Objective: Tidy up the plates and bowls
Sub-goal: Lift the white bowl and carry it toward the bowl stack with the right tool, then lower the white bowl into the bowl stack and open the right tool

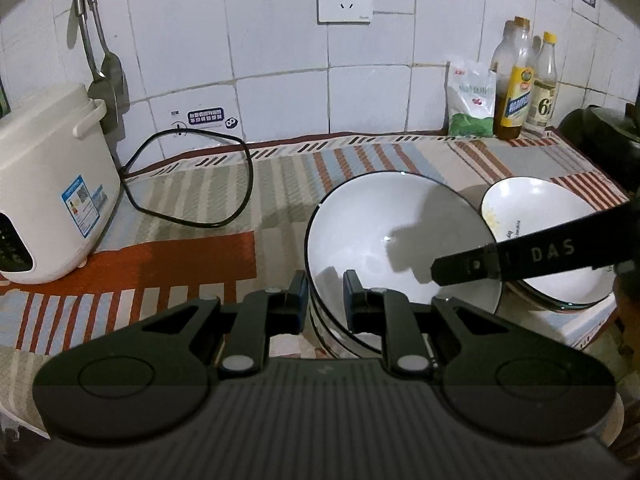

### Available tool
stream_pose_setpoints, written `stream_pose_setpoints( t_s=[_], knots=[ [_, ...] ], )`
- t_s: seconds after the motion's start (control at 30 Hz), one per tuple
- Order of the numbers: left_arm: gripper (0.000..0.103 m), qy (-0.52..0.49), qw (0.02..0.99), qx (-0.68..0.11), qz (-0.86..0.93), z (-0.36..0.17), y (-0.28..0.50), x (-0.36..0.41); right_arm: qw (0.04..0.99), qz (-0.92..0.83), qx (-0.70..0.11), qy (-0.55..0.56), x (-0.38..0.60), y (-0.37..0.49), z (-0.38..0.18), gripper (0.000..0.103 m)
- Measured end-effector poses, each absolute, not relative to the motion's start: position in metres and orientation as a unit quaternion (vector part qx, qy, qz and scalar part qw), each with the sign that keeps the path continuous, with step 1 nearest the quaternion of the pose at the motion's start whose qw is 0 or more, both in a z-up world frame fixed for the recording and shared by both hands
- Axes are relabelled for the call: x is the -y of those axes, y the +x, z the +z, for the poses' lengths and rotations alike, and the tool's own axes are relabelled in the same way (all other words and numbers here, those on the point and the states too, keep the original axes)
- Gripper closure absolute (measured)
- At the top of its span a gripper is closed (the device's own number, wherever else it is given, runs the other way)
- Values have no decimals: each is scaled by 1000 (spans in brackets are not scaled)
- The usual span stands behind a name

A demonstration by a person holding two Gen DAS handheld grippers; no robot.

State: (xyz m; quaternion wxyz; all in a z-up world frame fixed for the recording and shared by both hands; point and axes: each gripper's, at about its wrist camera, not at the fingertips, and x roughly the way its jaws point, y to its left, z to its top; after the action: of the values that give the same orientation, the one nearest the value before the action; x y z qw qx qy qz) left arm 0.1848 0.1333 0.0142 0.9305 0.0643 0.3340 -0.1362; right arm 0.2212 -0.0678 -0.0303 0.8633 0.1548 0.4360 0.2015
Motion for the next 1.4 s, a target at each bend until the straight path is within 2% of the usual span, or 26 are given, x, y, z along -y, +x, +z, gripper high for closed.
stream_pose_setpoints(
  t_s=[0.4, 0.7, 0.93, 1.13, 1.23, 1.33, 1.4],
  knots=[
    [86, 66, 924, -349, -140, 6, 190, -135, 873, 204, -435, 83, 54, 221, -31, 82],
    [86, 59, 922, -353, -147, 4, 192, -138, 889, 192, -416, 27, 50, 216, -23, 71],
    [86, 48, 920, -358, -149, 4, 192, -140, 889, 191, -415, 32, 51, 216, -24, 72],
    [86, 20, 922, -352, -158, 8, 192, -149, 861, 211, -431, 167, 84, 228, -36, 75],
    [86, 19, 926, -345, -153, 9, 193, -153, 868, 217, -424, 143, 79, 226, -40, 76],
    [86, 20, 928, -341, -150, 9, 194, -156, 880, 213, -415, 91, 65, 219, -38, 73],
    [83, 16, 929, -339, -147, 9, 194, -159, 887, 209, -408, 65, 59, 216, -35, 64]
  ],
)
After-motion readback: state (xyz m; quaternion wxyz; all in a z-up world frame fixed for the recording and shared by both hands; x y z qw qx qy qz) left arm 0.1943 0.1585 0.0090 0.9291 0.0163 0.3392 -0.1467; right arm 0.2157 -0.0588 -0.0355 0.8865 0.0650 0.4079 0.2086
